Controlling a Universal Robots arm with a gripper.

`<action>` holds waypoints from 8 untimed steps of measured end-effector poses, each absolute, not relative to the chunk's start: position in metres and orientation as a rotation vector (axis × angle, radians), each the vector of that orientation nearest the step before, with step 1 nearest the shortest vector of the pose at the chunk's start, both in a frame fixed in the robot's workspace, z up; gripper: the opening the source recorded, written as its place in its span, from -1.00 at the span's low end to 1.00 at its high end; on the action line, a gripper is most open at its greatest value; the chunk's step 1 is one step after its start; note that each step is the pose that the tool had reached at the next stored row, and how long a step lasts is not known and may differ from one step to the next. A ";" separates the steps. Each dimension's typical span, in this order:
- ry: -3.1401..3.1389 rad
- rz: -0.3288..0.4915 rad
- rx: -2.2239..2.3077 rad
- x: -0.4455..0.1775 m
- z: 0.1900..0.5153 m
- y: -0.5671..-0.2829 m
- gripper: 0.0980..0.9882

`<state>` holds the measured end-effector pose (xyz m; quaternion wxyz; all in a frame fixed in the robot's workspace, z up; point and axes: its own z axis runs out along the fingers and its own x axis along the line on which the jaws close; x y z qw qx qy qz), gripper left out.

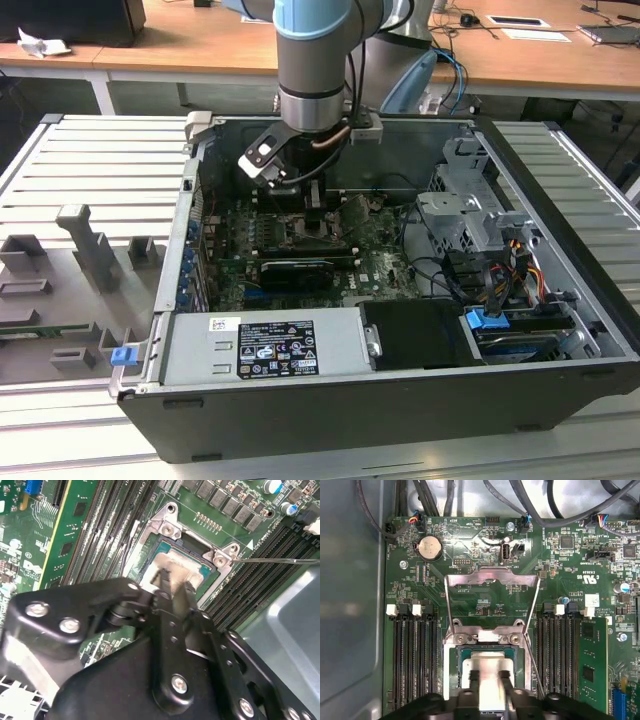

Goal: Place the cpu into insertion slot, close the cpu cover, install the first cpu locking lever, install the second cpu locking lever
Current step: 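Place the cpu into insertion slot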

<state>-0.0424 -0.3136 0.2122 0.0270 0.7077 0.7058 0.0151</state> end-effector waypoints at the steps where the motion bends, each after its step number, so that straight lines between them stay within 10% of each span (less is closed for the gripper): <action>1: 2.180 0.047 2.186 -0.042 0.212 -0.314 -0.71; 8: 2.180 0.046 2.186 -0.042 0.215 -0.314 -0.98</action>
